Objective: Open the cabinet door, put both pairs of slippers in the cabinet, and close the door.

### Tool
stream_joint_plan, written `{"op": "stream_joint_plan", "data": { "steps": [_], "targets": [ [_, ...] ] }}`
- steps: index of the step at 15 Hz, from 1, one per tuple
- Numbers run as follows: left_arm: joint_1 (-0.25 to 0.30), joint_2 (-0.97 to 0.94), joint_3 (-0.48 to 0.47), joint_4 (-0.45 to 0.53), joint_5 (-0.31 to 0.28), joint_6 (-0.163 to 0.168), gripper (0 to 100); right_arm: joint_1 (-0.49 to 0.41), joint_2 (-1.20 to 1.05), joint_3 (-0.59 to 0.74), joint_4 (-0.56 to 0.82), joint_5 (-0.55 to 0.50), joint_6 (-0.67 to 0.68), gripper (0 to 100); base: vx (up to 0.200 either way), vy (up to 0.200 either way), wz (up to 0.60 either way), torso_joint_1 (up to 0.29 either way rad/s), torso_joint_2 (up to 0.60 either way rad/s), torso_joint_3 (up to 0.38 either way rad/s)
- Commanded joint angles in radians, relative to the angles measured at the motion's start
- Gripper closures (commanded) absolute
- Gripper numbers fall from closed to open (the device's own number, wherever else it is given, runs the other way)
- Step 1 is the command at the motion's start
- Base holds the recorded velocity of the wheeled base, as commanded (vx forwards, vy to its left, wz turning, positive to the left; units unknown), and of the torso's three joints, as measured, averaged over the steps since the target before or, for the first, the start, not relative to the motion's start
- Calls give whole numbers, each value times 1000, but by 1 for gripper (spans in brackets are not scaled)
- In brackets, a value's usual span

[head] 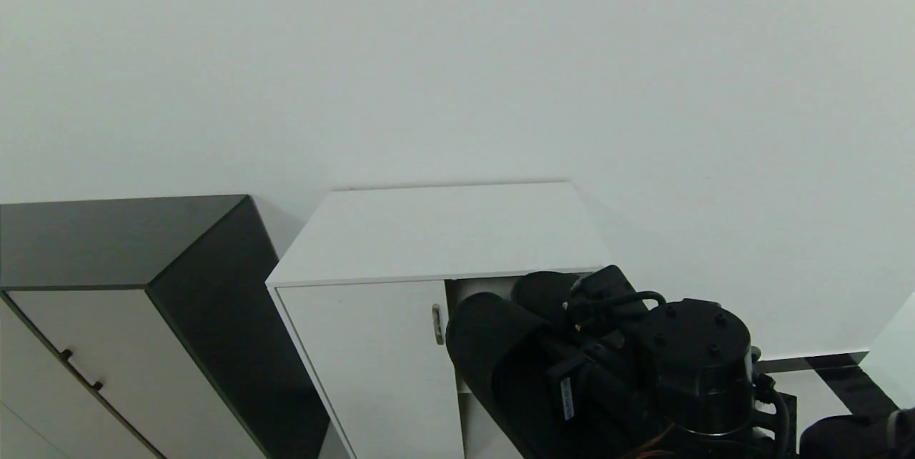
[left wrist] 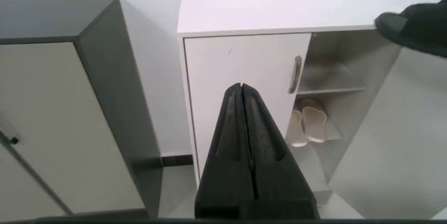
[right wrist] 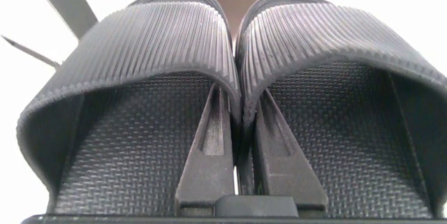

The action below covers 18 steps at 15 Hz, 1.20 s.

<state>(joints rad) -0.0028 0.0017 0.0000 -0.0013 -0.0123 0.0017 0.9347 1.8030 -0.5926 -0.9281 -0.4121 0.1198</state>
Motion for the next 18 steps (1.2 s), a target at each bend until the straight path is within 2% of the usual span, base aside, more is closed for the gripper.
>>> {"op": "stream_joint_plan", "data": {
  "steps": [1, 12, 18],
  "targets": [
    [0, 0, 0, 0, 0, 0, 100, 0, 3, -1, 0, -4, 0, 100, 0, 0, 0, 0, 0, 0],
    [0, 0, 0, 0, 0, 0, 100, -17, 30, 2, 0, -10, -3, 100, 0, 0, 0, -4, 5, 4],
    [0, 0, 0, 0, 0, 0, 100, -17, 32, 4, 2, -10, -2, 100, 0, 0, 0, -154, 355, 194]
  ]
}}
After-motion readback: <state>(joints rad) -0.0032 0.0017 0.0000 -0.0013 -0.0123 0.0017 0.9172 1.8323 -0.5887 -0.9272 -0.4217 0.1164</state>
